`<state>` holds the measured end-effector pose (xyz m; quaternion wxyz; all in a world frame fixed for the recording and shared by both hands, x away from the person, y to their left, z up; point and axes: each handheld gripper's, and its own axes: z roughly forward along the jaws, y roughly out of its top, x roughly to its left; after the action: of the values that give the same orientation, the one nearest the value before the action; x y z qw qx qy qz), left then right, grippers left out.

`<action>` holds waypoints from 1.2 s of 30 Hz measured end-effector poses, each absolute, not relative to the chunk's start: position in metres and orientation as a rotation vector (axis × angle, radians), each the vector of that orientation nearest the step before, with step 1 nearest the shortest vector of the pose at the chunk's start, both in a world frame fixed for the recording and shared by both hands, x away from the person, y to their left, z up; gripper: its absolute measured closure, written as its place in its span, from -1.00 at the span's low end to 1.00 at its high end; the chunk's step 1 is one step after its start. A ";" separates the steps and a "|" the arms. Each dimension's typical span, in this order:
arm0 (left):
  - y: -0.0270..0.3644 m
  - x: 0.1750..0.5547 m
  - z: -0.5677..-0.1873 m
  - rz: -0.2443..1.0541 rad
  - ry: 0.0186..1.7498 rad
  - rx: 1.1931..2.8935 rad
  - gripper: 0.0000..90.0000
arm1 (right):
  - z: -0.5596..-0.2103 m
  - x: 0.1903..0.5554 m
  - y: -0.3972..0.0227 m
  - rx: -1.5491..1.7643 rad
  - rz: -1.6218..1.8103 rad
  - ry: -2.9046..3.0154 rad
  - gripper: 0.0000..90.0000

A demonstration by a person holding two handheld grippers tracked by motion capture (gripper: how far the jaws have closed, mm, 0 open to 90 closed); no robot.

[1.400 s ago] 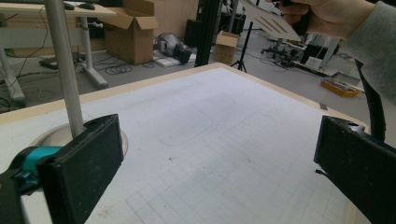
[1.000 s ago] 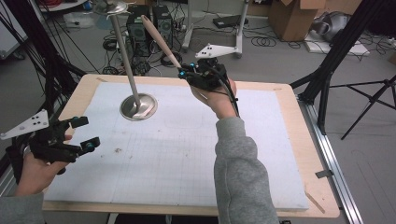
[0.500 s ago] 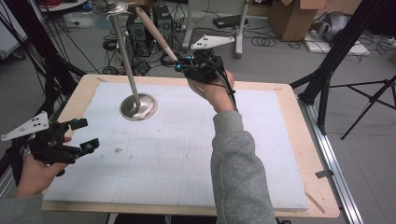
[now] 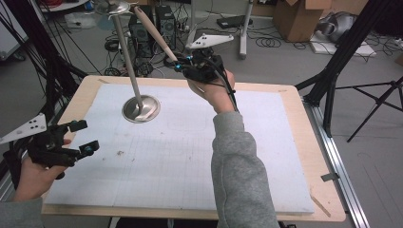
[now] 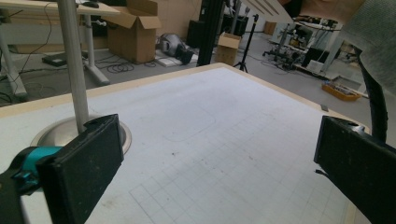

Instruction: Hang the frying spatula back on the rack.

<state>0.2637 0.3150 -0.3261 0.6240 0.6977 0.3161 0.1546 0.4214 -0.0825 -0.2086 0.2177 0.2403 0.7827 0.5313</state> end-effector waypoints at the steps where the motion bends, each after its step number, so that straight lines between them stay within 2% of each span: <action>1: 0.315 0.264 -0.326 0.353 0.723 1.603 -0.96 | -0.208 0.421 -0.083 0.667 1.471 2.166 0.72; 36: 0.315 0.263 -0.327 0.358 0.727 1.616 -0.96 | -0.215 0.426 -0.073 0.666 1.483 2.190 0.72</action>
<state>0.2628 0.3150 -0.3270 0.6186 0.7024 0.3158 0.1558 0.4262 -0.0727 -0.2152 0.2058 0.2389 0.7857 0.5322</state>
